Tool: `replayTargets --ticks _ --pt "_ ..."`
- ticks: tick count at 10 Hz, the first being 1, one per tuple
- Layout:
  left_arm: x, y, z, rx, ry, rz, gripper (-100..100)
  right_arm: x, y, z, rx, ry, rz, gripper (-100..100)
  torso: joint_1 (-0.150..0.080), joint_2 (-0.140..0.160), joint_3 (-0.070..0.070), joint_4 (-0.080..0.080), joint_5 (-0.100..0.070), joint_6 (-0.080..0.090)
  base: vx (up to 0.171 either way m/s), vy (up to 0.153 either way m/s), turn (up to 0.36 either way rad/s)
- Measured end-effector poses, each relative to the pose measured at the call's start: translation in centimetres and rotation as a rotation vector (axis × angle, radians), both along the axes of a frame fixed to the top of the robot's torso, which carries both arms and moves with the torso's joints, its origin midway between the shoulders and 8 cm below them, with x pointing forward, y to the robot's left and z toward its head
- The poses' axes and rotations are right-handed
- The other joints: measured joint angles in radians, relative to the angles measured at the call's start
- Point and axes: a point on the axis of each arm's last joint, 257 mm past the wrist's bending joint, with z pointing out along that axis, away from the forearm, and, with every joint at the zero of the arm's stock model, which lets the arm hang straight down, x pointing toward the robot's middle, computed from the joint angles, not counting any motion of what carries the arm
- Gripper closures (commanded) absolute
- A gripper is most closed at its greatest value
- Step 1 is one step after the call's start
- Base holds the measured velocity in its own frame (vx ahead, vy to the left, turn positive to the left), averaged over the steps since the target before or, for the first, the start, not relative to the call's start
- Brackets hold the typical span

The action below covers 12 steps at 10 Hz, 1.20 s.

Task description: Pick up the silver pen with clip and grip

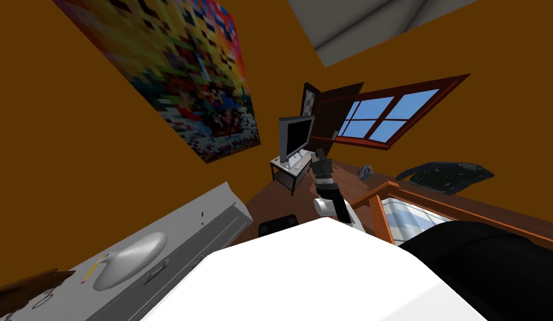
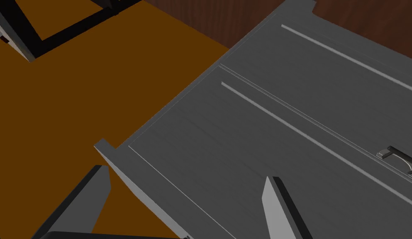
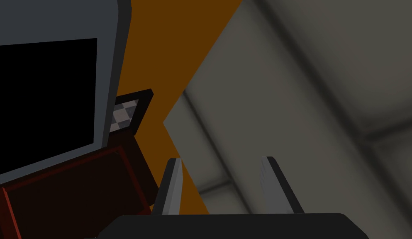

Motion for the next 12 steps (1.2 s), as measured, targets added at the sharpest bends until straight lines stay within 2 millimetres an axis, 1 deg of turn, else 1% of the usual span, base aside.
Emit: replayTargets --ticks 1,2,3,4,5,6,7,8,10,11,12 --pt "-0.5 0.3 -0.2 0.005 0.009 0.003 -100 0.0 0.0 0.0 0.0 0.0 0.0 0 0.001 0.003 0.001 0.001 0.0 0.0 0.06 -0.043 -0.102" --pt "-0.9 1.2 -0.5 0.027 0.029 -0.005 -100 0.0 0.0 0.0 0.0 0.0 0.0 0 -0.001 0.001 0.001 0.0 0.0 0.001 0.107 -0.044 -0.048" --pt "-1.9 2.3 -1.0 0.047 0.055 -0.003 -100 0.0 0.0 0.0 0.0 0.0 0.0 0 -0.001 -0.002 -0.001 0.0 0.0 0.0 0.148 -0.056 -0.077" --pt "-3.2 3.7 -1.1 0.076 0.087 -0.008 -100 0.0 0.0 0.0 0.0 0.0 0.0 0 -0.002 -0.005 -0.002 -0.001 0.0 0.0 0.13 -0.05 -0.033" --pt "-4.2 4.6 -1.1 0.097 0.111 -0.006 -100 0.0 0.0 0.0 0.0 0.0 0.0 0 -0.002 -0.004 -0.002 -0.001 0.0 0.0 0.063 -0.015 0.011" --pt "-4.7 5.3 -1.4 0.107 0.124 -0.002 -100 0.0 0.0 0.0 0.0 0.0 0.0 0 0.0 -0.001 -0.001 0.0 0.0 0.0 0.107 -0.026 -0.083" --pt "-5.8 6.6 -1.5 0.131 0.148 -0.006 -100 0.0 0.0 0.0 0.0 0.0 0.0 0 0.0 -0.003 -0.001 0.0 0.0 0.001 0.183 -0.05 -0.107" --pt "-6.7 8.6 -1.4 0.168 0.181 -0.013 -100 0.0 0.0 0.0 0.0 0.0 0.0 0 -0.001 -0.007 -0.004 -0.001 0.0 0.001 0.174 -0.036 -0.042" --pt "-8.7 11.1 -1.1 0.221 0.235 -0.008 -100 0.0 0.0 0.0 0.0 0.0 0.0 0 0.0 -0.008 -0.004 -0.002 0.0 0.001 0.16 -0.03 -0.051" --pt "-9.5 12.1 -0.9 0.241 0.257 -0.006 -100 0.0 0.0 0.0 0.0 0.0 0.0 0 -0.001 -0.006 -0.003 -0.001 0.0 0.0 0.052 -0.03 0.011" --pt "-9.9 12.6 -0.8 0.25 0.268 0.0 -100 0.0 0.0 0.0 0.0 0.0 0.0 0 -0.001 -0.001 -0.001 0.0 0.0 0.0 0.092 -0.035 -0.063"
